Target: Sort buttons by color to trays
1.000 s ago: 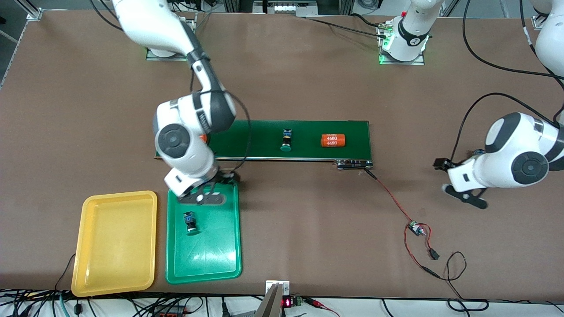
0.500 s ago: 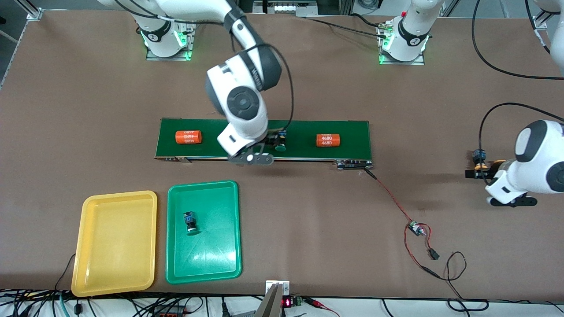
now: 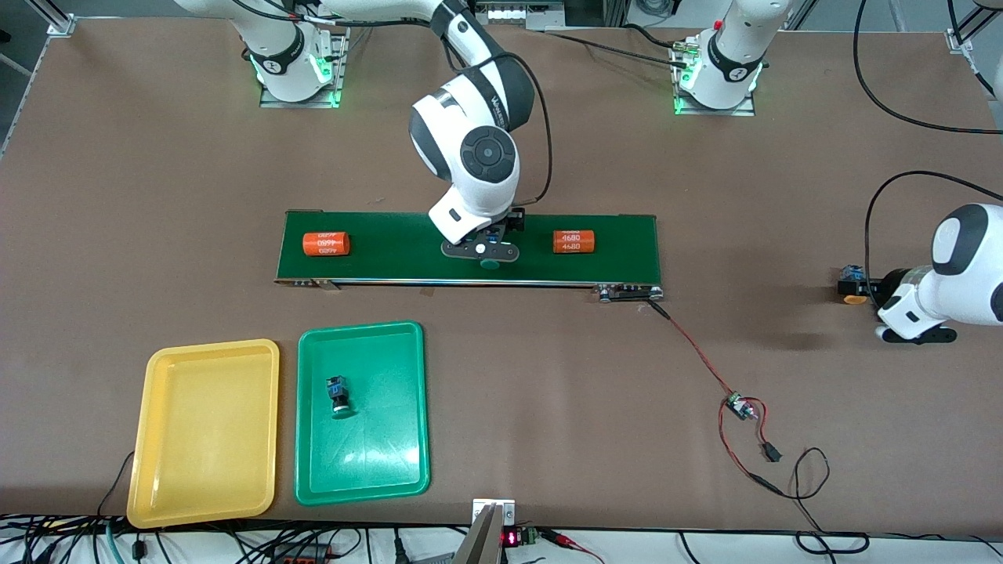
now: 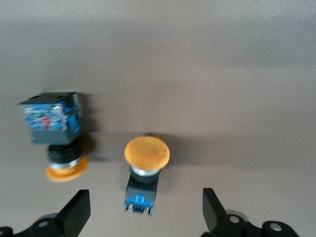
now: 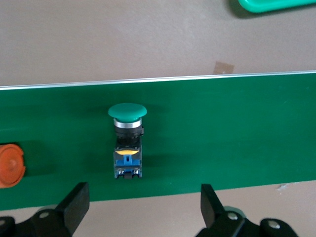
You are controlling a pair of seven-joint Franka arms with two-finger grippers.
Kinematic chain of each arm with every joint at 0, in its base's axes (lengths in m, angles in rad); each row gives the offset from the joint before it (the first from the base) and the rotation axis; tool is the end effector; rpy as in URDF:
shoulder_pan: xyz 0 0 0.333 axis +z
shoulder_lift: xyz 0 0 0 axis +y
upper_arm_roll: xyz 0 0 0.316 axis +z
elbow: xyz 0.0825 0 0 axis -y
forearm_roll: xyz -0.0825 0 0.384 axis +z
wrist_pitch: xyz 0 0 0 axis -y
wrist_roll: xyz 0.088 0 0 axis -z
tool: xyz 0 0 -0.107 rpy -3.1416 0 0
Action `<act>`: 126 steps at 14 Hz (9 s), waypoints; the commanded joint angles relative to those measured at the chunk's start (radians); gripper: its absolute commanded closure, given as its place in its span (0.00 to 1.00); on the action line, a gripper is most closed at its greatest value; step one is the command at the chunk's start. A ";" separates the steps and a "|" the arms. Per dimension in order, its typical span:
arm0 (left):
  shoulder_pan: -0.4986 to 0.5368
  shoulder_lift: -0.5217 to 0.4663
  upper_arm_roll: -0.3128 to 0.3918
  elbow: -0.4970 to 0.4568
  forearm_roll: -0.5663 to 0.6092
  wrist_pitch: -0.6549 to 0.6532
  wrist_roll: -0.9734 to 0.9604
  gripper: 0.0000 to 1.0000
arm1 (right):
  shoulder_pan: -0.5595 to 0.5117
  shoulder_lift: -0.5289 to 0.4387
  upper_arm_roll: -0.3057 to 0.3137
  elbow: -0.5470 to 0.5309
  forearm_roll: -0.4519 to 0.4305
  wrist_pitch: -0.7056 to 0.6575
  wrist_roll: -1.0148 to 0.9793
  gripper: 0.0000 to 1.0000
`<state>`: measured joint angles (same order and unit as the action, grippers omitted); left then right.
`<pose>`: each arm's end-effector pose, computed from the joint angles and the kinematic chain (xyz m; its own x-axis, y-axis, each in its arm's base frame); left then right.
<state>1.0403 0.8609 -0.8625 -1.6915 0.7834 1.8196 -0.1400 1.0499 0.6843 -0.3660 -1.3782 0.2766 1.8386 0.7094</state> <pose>0.5918 0.2166 0.1976 0.9386 0.0269 -0.3438 0.0085 -0.9984 -0.0551 0.4982 0.4998 0.3148 0.9862 -0.0741 -0.1479 -0.0597 -0.9933 0.0994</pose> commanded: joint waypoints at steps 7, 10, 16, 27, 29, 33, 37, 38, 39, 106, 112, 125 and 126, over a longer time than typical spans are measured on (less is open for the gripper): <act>0.043 0.026 0.000 -0.021 -0.006 0.030 0.106 0.88 | 0.036 0.015 -0.002 -0.101 0.010 0.074 0.009 0.00; 0.027 0.015 -0.021 -0.007 -0.006 0.024 0.099 0.94 | 0.021 0.023 -0.002 -0.099 0.012 0.087 0.010 0.22; -0.052 0.004 -0.256 0.009 -0.041 -0.146 0.062 0.91 | -0.001 0.038 -0.007 -0.093 0.012 0.083 0.007 0.89; -0.532 0.012 -0.271 0.007 -0.305 -0.111 -0.479 0.89 | -0.146 0.066 -0.126 0.088 0.006 0.148 -0.099 1.00; -0.586 0.024 -0.254 -0.004 -0.306 -0.044 -0.520 0.86 | -0.204 0.095 -0.122 0.099 0.007 0.209 -0.193 1.00; -0.672 0.049 -0.202 -0.002 -0.308 0.037 -0.572 0.69 | -0.238 0.175 -0.117 0.122 0.009 0.352 -0.286 1.00; -0.661 0.035 -0.204 0.009 -0.306 0.014 -0.602 0.00 | -0.260 0.256 -0.117 0.148 0.010 0.470 -0.340 1.00; -0.645 0.012 -0.208 0.012 -0.306 -0.008 -0.604 0.00 | -0.275 0.270 -0.116 0.148 0.010 0.499 -0.359 1.00; -0.610 -0.006 -0.222 0.025 -0.306 -0.022 -0.603 0.00 | -0.290 0.279 -0.116 0.148 0.012 0.522 -0.390 1.00; -0.614 0.095 -0.224 0.004 -0.285 0.009 -0.587 0.02 | 0.110 0.142 -0.086 0.073 0.099 0.100 -0.011 0.00; -0.563 0.076 -0.262 0.041 -0.282 -0.055 -0.573 0.00 | 0.090 0.161 -0.086 0.018 0.101 0.175 -0.013 0.59; -0.336 0.073 -0.400 0.406 -0.092 -0.430 -0.361 0.00 | -0.163 0.132 -0.137 0.108 0.087 0.192 -0.080 1.00; -0.326 0.073 -0.401 0.418 -0.073 -0.430 -0.310 0.00 | -0.198 0.132 -0.151 0.113 0.084 0.188 -0.126 1.00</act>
<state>0.7119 0.9378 -1.2581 -1.3154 0.6656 1.4203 -0.5506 0.9087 0.8261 -0.5049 -1.2812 0.3627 2.0336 0.6404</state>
